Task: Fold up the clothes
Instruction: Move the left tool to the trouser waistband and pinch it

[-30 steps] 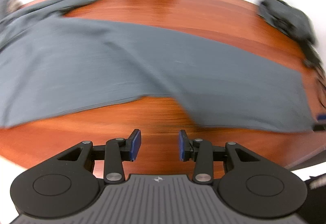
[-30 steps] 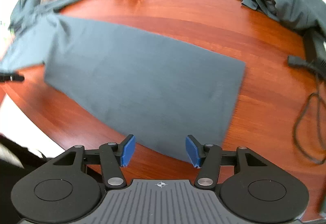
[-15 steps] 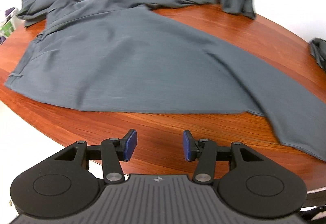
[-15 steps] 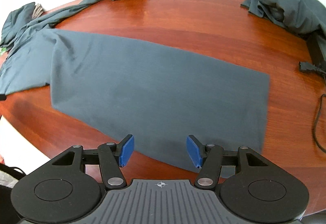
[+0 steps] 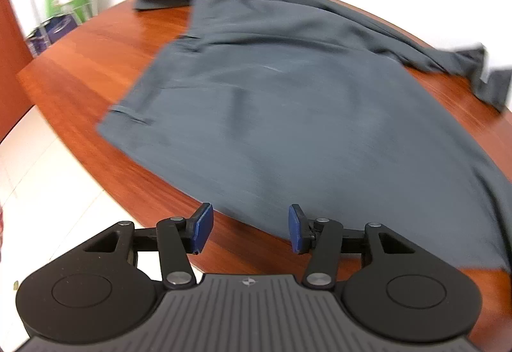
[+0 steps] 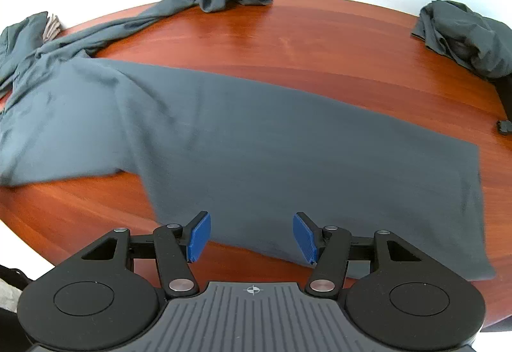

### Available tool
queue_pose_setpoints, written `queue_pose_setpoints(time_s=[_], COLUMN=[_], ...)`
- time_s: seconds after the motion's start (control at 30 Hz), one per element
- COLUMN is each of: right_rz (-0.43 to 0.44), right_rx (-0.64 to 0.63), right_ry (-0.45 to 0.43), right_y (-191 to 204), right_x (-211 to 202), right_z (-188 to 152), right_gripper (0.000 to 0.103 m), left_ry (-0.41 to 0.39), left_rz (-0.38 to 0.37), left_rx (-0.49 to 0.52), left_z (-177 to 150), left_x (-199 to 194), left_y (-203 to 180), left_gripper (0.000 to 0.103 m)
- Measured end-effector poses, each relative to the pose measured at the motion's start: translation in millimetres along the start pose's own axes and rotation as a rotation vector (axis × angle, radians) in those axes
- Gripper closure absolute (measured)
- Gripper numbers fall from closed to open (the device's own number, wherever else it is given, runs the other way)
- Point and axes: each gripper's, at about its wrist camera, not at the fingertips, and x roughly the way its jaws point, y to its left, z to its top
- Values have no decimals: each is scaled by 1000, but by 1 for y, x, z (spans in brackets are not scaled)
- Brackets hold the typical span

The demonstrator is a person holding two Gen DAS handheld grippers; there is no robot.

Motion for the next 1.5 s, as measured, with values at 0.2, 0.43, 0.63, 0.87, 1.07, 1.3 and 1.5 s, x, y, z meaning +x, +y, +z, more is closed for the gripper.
queue_pose_setpoints(time_s=[0.2,0.43,0.63,0.87,1.07,1.3,1.5], right_rz=[-15,-47,-85,-71,-60,-55,-53], right_rx=[-17,35,46,10,-15,-27,-21], right_ry=[-38,-99,-114,-115,-92,-87,-74], right_y=[59,114,143,151,157,169,181], right_x=[-7,-26,-31,-43,-37,-26,-18], right_z=[16,16,11,9,15,18,15], right_gripper=[39,38,38,34,34,34,34], left_ry=[-1,3,35,11,-7,-102,-164], left_rz=[8,41,13,42,60,128,220], left_rx=[-12,11,50,34,-38,-24,-23], left_z=[26,48,57,53,51,55,69], left_x=[19,33,51,59,61,46,38], left_y=[51,91,101,101,114,122,135], left_gripper=[43,43,43,69,92,96,96])
